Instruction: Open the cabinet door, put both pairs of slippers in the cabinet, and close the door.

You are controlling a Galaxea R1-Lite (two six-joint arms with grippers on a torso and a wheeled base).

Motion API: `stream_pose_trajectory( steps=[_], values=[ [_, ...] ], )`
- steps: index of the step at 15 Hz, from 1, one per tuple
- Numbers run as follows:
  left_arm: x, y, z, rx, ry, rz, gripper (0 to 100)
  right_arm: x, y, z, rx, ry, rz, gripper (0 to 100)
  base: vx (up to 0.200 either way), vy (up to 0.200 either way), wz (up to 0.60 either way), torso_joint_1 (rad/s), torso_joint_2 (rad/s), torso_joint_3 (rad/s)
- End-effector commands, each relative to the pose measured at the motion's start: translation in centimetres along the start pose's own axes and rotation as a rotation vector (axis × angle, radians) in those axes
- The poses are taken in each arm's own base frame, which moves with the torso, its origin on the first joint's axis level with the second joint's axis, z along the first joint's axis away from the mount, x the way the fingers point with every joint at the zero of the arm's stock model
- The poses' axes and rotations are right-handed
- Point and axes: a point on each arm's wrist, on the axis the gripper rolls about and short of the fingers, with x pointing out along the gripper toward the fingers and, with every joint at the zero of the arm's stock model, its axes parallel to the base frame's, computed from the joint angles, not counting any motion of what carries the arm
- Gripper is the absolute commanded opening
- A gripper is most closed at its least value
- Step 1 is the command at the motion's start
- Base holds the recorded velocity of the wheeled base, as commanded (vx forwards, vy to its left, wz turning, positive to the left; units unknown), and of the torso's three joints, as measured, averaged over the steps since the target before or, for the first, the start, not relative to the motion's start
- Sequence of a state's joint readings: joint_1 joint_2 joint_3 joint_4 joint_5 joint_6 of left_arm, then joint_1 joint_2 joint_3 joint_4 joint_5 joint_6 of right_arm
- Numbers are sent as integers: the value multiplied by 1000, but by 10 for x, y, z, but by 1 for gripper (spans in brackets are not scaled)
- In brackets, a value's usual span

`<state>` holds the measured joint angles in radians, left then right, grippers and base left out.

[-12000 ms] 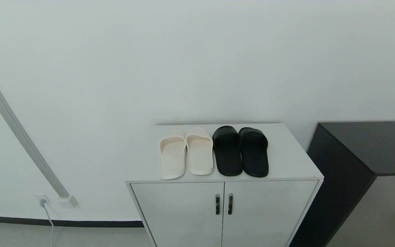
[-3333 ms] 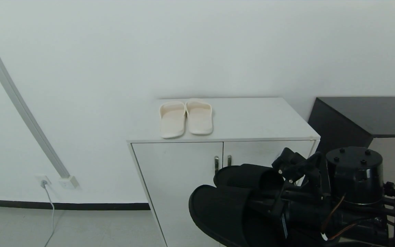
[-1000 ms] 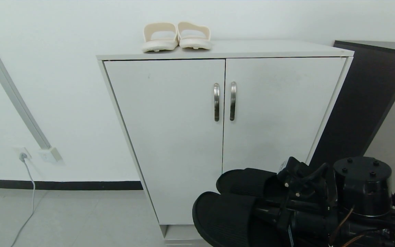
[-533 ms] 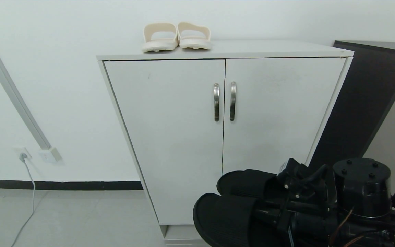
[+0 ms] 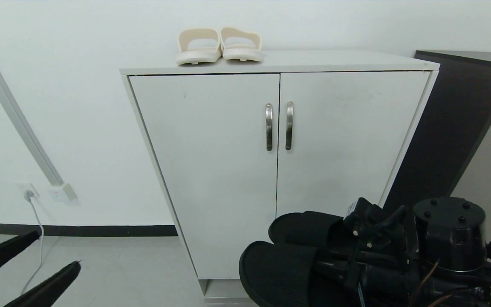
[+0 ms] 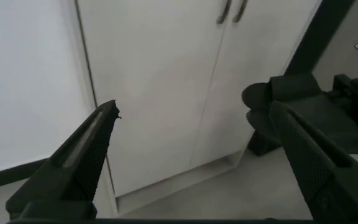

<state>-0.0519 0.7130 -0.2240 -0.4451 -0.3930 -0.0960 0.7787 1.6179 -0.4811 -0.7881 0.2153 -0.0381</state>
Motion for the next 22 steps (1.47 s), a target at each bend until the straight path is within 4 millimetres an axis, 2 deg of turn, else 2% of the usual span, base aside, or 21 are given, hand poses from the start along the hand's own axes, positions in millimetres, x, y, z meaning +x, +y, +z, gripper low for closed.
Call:
stream_pose_trajectory(
  steps=[1,7,9,10,13,18,22],
  values=[
    [43,8,7,-35,97,-104,100,1,3,-1,-3,3,12,0,0,0,0,0,0,0],
    [84,-19,52,-92,65,-337,100,0,4,0,-3,2,17,0,0,0,0,0,0,0],
    [95,-24,56,-98,75,-361,100,0,4,-1,-4,3,14,0,0,0,0,0,0,0],
    [108,-30,60,-112,87,-374,100,-1,5,-2,-5,5,16,0,0,0,0,0,0,0],
    [131,-47,69,-120,69,-447,100,1,4,-2,0,11,15,0,0,0,0,0,0,0],
    [190,-86,87,-161,62,-510,100,-1,4,-1,-3,3,13,0,0,0,0,0,0,0],
    [229,-100,89,-160,61,-537,100,-2,3,1,-7,-21,9,0,0,0,0,0,0,0]
  ],
)
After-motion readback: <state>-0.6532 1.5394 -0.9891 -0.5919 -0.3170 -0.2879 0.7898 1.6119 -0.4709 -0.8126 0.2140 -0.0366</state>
